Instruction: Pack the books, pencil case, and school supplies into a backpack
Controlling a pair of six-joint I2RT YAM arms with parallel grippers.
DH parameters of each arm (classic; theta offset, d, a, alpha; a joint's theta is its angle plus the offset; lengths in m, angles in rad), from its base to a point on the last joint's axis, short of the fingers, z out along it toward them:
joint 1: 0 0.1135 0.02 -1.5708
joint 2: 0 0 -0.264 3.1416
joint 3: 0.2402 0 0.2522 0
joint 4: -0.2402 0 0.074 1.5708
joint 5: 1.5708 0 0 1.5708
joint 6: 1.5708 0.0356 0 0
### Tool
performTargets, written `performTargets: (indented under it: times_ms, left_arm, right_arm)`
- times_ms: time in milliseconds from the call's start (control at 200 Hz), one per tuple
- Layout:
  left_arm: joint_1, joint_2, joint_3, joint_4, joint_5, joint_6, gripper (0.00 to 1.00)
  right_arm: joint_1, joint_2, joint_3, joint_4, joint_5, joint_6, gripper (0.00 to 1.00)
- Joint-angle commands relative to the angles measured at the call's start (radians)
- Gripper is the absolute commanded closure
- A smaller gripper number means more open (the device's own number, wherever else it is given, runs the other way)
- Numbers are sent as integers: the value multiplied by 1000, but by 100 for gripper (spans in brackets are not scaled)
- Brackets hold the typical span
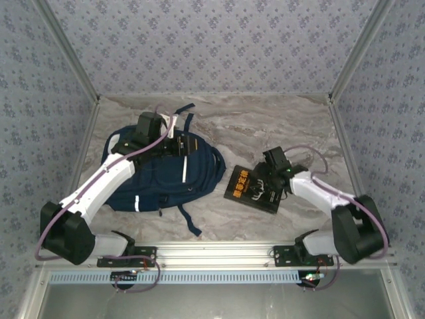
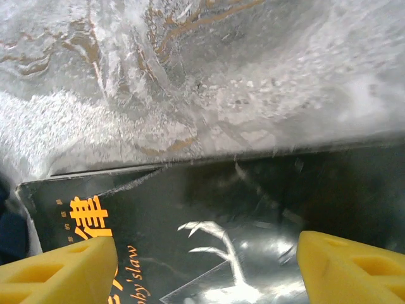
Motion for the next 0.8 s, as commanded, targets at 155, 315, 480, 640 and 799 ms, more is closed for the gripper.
performTargets:
  times_ms: [155, 315, 480, 640, 799]
  left_arm:
    - [-8, -2, 24, 11, 16, 27, 40]
    - [-15, -12, 23, 8, 23, 49, 39]
    - [-37, -31, 21, -3, -3, 81, 38]
    - [-47, -32, 28, -8, -12, 82, 38]
    - [-50, -39, 30, -18, -28, 86, 38]
  right_arm:
    - [-175, 113, 134, -5, -212, -335, 19]
    - [-277, 270, 173, 105, -416, -379, 19]
    - [-275, 335, 195, 76, -440, -411, 19]
    - [-247, 277, 114, 63, -420, -388, 19]
    - [-221, 152, -14, 69, -440, -345, 19]
